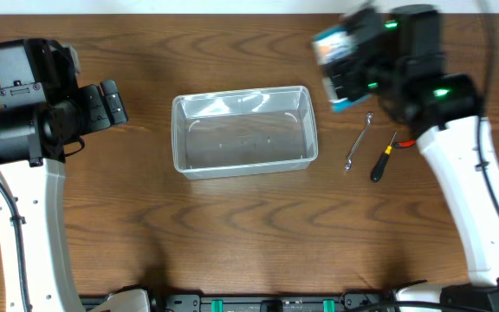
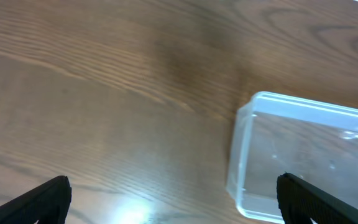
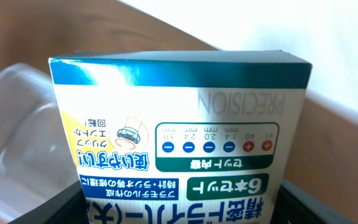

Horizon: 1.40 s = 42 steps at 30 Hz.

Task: Pack container
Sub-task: 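Carry the screwdriver box left and lower it into the container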

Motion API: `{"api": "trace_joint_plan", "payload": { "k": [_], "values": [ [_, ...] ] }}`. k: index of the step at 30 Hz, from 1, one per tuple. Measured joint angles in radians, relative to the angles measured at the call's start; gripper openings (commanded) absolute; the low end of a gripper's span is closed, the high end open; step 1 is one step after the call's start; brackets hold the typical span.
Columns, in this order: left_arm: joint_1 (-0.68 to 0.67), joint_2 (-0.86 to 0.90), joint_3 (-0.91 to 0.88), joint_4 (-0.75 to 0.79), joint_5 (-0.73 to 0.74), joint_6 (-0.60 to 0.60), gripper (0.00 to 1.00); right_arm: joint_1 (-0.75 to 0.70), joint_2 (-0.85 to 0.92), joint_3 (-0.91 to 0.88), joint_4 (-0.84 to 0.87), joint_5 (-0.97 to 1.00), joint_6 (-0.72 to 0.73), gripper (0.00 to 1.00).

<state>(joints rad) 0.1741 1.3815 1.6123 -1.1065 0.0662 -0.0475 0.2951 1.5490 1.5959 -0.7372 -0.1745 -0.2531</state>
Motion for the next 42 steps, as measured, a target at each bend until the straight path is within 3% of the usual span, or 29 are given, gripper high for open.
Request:
{"api": "trace_joint_plan", "payload": {
  "k": [7, 14, 21, 38, 42],
  "values": [
    [0.020, 0.000, 0.000, -0.019, -0.046, -0.001, 0.98, 0.165, 0.057, 0.008, 0.044, -0.058, -0.285, 0.01],
    [0.028, 0.000, 0.000, -0.028, -0.052, -0.001, 0.98, 0.206, 0.293, 0.010, 0.012, -0.213, -0.462, 0.06],
    [0.028, 0.000, 0.000, -0.031, -0.052, -0.001, 0.98, 0.229, 0.470, 0.009, -0.002, -0.256, -0.500, 0.08],
    [0.028, 0.000, -0.001, -0.047, -0.052, -0.001, 0.98, 0.234, 0.577, 0.009, -0.056, -0.154, -0.515, 0.15],
    [0.028, 0.000, -0.001, -0.048, -0.052, -0.001, 0.98, 0.234, 0.591, 0.009, -0.079, -0.140, -0.515, 0.26]
  ]
}}
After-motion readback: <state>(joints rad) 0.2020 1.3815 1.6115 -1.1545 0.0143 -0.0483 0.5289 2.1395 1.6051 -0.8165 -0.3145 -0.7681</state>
